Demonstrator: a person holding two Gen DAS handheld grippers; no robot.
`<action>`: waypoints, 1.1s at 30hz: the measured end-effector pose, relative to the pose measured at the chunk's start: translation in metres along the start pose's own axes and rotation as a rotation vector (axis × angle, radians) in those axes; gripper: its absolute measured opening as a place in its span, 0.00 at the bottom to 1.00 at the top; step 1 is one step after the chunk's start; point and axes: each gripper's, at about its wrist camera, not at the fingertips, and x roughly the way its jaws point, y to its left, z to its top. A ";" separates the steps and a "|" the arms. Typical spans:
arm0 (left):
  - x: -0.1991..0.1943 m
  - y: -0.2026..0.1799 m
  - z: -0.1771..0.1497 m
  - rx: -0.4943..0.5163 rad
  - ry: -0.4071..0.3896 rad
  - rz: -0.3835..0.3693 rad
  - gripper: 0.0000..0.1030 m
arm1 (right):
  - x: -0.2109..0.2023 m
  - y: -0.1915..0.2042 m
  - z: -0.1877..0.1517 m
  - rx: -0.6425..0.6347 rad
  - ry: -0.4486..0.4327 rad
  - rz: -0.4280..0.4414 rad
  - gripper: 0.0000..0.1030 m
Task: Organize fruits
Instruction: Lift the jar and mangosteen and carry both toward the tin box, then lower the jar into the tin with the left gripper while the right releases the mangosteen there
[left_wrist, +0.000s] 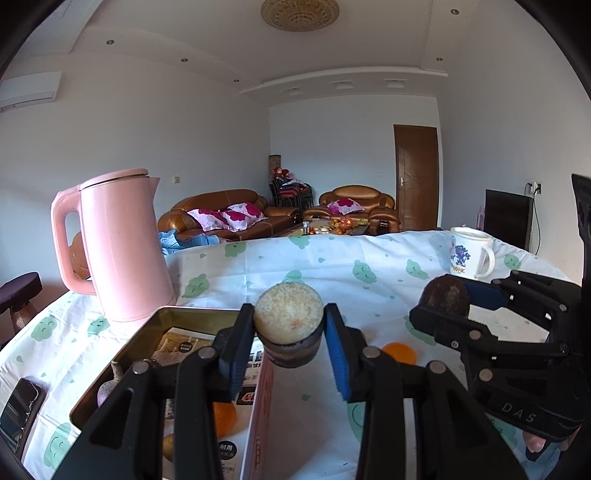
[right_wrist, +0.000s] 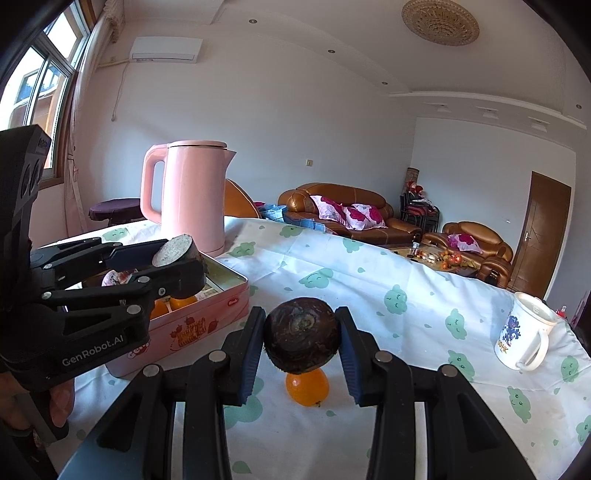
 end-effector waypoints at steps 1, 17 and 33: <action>-0.001 0.001 0.000 0.000 0.000 0.002 0.38 | 0.000 0.002 0.001 -0.005 -0.001 0.003 0.39; -0.010 0.028 -0.004 -0.038 0.005 0.038 0.38 | 0.008 0.030 0.015 -0.038 -0.002 0.071 0.39; -0.019 0.052 -0.007 -0.066 0.010 0.074 0.38 | 0.017 0.060 0.030 -0.091 -0.011 0.120 0.39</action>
